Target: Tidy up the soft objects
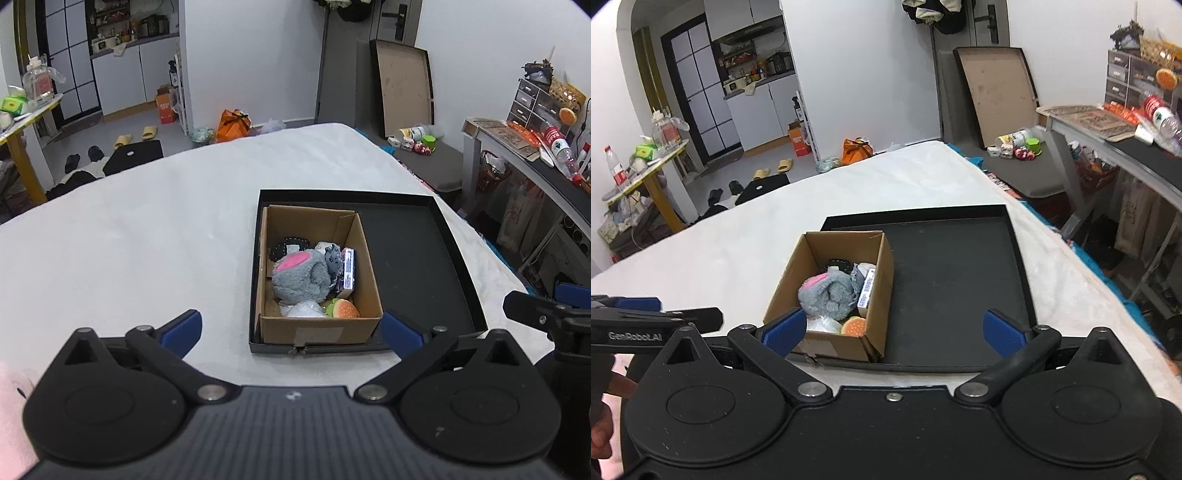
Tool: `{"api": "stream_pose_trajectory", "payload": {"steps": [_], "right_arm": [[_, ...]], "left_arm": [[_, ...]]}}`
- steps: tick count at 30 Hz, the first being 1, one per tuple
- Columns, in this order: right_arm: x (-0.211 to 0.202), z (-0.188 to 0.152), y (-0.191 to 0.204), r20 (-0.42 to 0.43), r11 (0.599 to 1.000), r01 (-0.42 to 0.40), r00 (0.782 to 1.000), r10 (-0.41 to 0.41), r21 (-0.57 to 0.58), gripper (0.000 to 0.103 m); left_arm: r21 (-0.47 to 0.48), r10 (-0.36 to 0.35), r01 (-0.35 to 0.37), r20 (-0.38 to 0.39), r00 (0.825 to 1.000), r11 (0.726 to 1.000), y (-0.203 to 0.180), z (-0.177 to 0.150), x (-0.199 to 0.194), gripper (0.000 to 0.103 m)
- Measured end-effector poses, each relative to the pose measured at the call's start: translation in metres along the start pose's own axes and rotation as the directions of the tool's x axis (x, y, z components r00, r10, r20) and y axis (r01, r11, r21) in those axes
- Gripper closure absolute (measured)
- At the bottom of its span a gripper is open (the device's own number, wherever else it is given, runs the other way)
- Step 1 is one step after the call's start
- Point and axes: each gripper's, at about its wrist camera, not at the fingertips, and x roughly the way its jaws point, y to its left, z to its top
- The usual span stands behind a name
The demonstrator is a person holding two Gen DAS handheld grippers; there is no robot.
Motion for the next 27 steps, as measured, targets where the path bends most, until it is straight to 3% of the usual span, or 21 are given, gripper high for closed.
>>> {"api": "stream_pose_trajectory", "payload": {"steps": [7, 16, 27], "right_arm": [[-0.024, -0.003, 0.007, 0.027, 1.000, 0.022, 0.999, -0.022, 0.007, 0.000], [-0.048, -0.005, 0.023, 0.071, 1.000, 0.027, 0.997, -0.027, -0.002, 0.000], [-0.063, -0.011, 0.037, 0.092, 1.000, 0.006, 0.996, -0.003, -0.029, 0.000]], "left_arm": [[0.029, -0.001, 0.000, 0.048, 0.999, 1.000, -0.001, -0.004, -0.030, 0.000], [-0.012, -0.079, 0.081, 0.086, 0.993, 0.997, 0.007, -0.007, -0.061, 0.000], [0.020, -0.040, 0.038, 0.129, 0.991, 0.999, 0.012, -0.019, -0.084, 0.000]]}}
